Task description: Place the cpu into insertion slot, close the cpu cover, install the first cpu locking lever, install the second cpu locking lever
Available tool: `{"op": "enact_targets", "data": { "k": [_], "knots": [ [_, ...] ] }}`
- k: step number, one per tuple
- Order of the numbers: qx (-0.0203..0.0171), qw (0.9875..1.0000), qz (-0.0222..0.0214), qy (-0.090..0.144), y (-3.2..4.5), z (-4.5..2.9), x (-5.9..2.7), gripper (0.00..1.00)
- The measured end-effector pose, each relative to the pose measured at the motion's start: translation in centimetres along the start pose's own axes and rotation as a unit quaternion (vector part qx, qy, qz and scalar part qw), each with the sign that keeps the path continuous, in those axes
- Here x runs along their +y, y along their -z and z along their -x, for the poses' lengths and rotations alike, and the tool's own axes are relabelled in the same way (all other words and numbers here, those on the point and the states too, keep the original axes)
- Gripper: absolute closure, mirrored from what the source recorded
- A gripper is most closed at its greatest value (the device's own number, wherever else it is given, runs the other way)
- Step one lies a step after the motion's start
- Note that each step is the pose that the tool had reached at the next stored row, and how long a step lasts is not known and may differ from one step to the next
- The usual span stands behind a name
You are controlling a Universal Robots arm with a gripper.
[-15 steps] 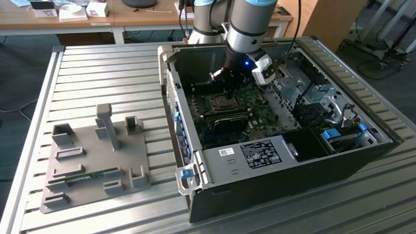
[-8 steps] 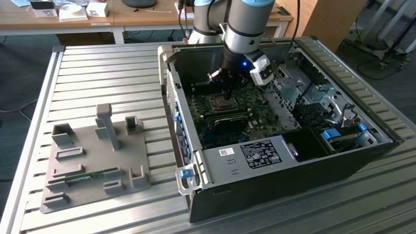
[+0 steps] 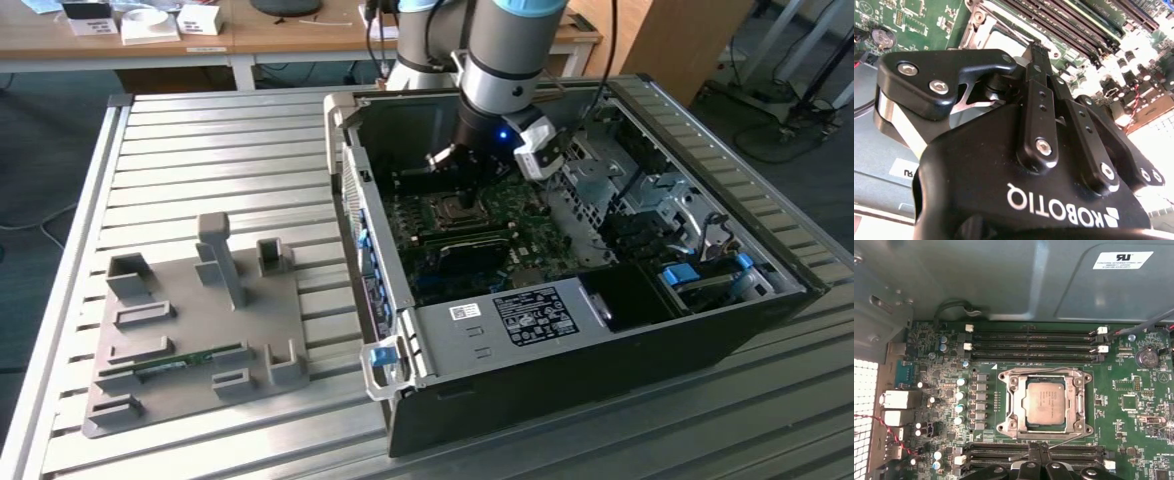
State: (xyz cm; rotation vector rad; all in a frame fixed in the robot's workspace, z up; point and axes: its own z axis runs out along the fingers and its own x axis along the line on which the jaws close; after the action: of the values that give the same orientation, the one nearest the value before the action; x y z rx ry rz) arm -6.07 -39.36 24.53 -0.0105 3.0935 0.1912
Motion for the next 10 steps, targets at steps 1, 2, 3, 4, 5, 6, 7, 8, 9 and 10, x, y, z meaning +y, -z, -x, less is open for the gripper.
{"op": "enact_targets", "data": {
  "k": [1, 2, 3, 4, 5, 6, 7, 8, 9, 10],
  "knots": [
    [-0.0004, 1.0, 0.0, 0.0, -0.01, -0.12, -0.04, 0.89],
    [-0.0008, 1.0, 0.0, 0.0, -0.03, -0.24, -0.06, 0.89],
    [-0.0012, 1.0, 0.0, 0.0, -0.06, -0.36, -0.08, 0.89],
    [-0.0015, 1.0, 0.0, 0.0, -0.1, -0.48, -0.08, 0.89],
    [-0.0018, 1.0, 0.0, 0.0, -0.15, -0.61, -0.09, 0.89],
    [-0.0024, 1.0, 0.0, 0.0, -0.21, -0.75, -0.1, 0.89],
    [-0.0028, 1.0, -0.0001, 0.0, -0.26, -0.87, -0.11, 0.89],
    [-0.0031, 1.0, -0.0001, 0.0, -0.3, -0.97, -0.11, 0.89],
    [-0.0034, 1.0, -0.0001, 0.0, -0.32, -1.06, -0.12, 0.89],
    [-0.0036, 1.0, 0.0, 0.0, -0.36, -1.13, -0.12, 0.89]
  ]
}}
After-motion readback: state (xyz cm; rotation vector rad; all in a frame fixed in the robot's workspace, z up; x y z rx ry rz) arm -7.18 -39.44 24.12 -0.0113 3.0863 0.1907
